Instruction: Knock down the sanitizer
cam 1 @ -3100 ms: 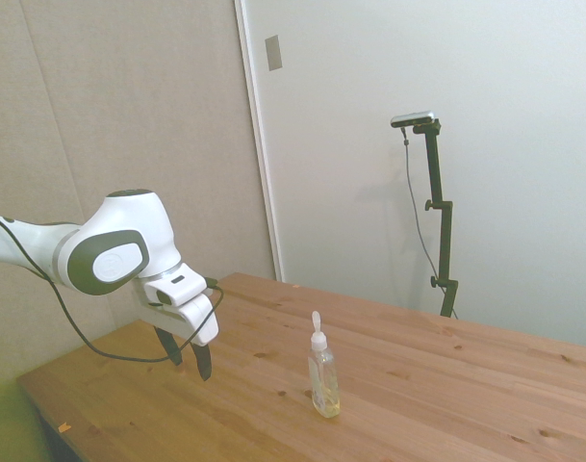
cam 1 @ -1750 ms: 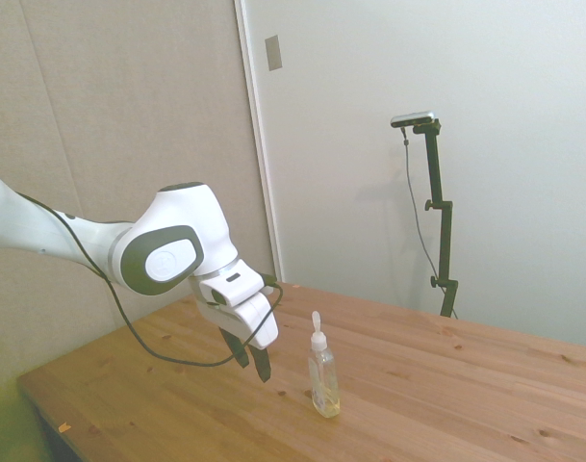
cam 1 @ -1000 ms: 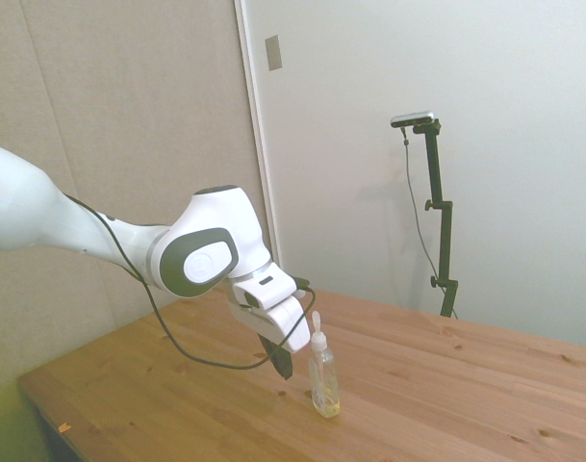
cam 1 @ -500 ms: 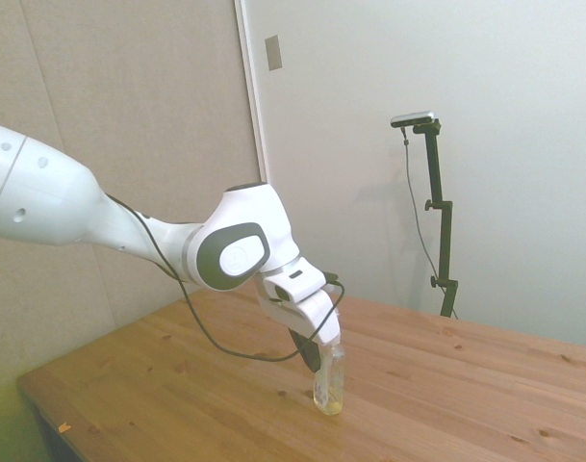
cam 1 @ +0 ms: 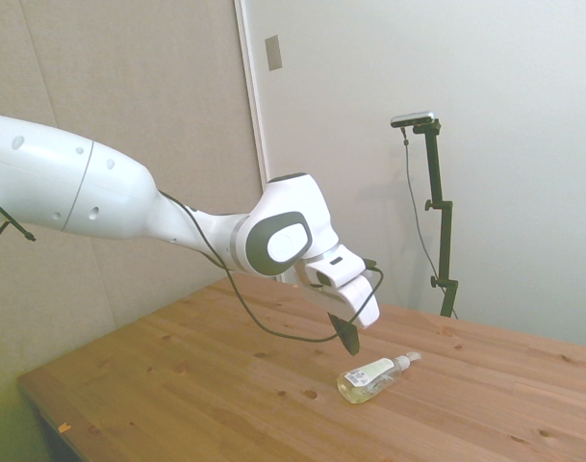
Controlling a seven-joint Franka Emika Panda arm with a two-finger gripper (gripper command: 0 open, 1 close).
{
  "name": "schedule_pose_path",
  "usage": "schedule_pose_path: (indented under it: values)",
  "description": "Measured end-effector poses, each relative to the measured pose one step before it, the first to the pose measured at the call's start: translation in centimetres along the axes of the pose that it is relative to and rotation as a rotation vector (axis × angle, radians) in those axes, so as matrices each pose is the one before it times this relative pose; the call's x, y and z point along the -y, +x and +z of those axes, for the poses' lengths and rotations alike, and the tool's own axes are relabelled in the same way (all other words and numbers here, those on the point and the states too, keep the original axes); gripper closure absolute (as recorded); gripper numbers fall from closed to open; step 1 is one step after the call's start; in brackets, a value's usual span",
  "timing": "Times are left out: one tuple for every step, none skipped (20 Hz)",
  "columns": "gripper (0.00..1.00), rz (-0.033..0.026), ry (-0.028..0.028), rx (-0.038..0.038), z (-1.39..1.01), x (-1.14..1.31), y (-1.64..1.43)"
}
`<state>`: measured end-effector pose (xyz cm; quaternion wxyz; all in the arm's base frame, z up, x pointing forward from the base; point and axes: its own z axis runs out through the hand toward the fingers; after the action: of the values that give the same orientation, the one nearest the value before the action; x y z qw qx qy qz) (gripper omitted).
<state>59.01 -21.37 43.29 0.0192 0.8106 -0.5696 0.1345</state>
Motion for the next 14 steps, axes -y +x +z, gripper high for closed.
schedule_pose_path:
  values:
    - [1.0, 0.01363, 0.0043, 0.00172, 0.316, 0.276, 0.606]
    - [1.0, 0.00637, 0.00201, -0.00194, 0.192, 0.248, 0.419]
    - [1.0, 0.00351, 0.00066, -0.00498, 0.181, 0.257, 0.445]
    - [1.0, 0.00242, 0.00106, -0.00387, 0.099, 0.195, 0.305]
    - [1.0, 0.00225, 0.00179, -0.00323, 0.031, 0.175, 0.267]
    - [1.0, 0.00176, 0.00098, -0.00013, 0.063, 0.093, 0.098]
    - [1.0, 0.00127, 0.00052, 0.00293, 0.097, 0.032, -0.032]
    - [1.0, -0.00014, 0.00053, 0.00468, 0.106, 0.022, -0.117]
    - [1.0, -0.00292, -0.00071, 0.00594, 0.156, 0.01, -0.223]
    - [0.0, -0.0034, -0.00398, 0.00623, 0.199, -0.037, -0.276]
    - [0.0, -0.00489, -0.00745, 0.00854, 0.199, -0.086, -0.335]
    - [0.0, -0.00553, -0.00683, 0.00796, 0.125, -0.166, -0.348]
    - [0.0, -0.00455, -0.00344, 0.00515, 0.041, -0.166, -0.336]
    - [0.0, -0.0054, -0.00058, 0.00375, -0.129, -0.17, -0.345]
